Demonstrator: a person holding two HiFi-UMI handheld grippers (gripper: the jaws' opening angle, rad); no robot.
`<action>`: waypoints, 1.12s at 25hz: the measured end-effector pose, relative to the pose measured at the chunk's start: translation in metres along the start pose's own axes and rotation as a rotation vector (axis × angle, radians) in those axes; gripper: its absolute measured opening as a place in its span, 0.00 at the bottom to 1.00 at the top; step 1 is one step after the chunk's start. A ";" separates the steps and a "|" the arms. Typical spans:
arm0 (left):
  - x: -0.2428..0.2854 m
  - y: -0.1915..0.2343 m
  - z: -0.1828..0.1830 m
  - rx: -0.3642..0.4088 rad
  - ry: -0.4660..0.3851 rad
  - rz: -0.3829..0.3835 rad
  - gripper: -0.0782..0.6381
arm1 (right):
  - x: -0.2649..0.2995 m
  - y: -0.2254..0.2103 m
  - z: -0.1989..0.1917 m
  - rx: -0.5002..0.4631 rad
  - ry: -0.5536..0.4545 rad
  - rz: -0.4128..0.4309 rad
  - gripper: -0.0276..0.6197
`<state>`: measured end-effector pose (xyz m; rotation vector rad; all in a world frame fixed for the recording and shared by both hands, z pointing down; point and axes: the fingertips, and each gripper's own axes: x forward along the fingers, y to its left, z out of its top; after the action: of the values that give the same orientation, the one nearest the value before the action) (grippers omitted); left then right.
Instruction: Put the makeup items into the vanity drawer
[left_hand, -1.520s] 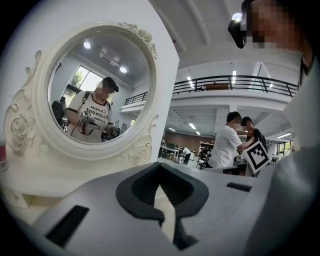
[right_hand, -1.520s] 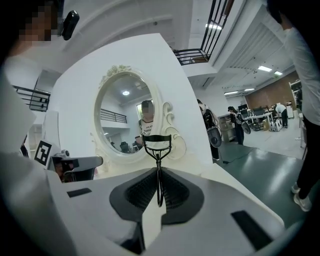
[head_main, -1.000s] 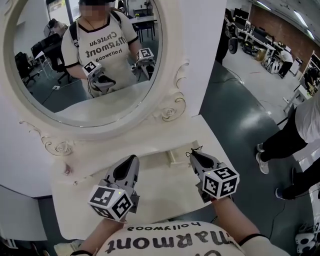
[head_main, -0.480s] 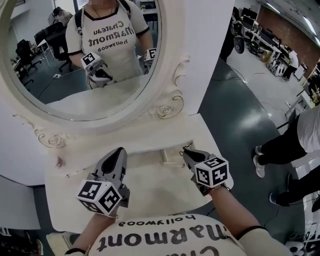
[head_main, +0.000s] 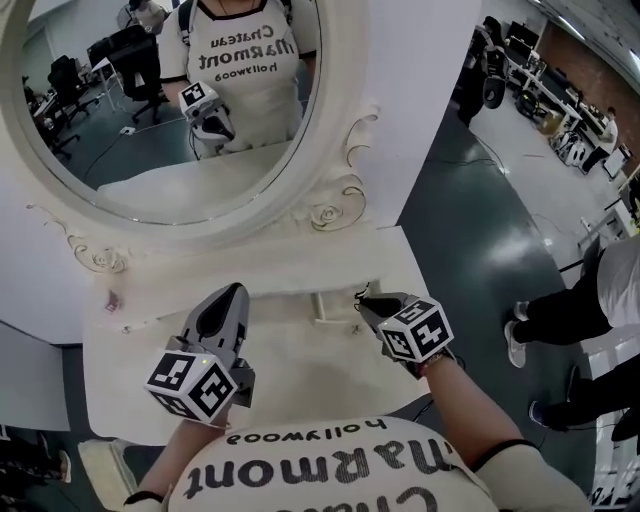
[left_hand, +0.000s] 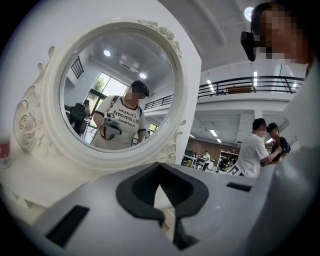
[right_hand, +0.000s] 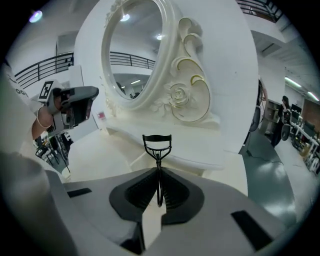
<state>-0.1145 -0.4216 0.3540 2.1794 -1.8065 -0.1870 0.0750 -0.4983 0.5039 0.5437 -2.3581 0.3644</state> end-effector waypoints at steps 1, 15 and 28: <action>-0.001 0.000 0.001 0.000 -0.004 0.007 0.12 | 0.000 0.000 -0.001 -0.019 0.015 0.008 0.10; -0.014 0.012 -0.001 -0.018 -0.023 0.078 0.12 | 0.015 -0.006 -0.022 -0.310 0.248 0.076 0.10; -0.029 0.024 0.001 -0.046 -0.046 0.123 0.12 | 0.022 -0.004 -0.024 -0.514 0.390 0.116 0.10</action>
<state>-0.1432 -0.3977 0.3582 2.0410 -1.9349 -0.2507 0.0753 -0.4986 0.5366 0.0795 -1.9959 -0.0872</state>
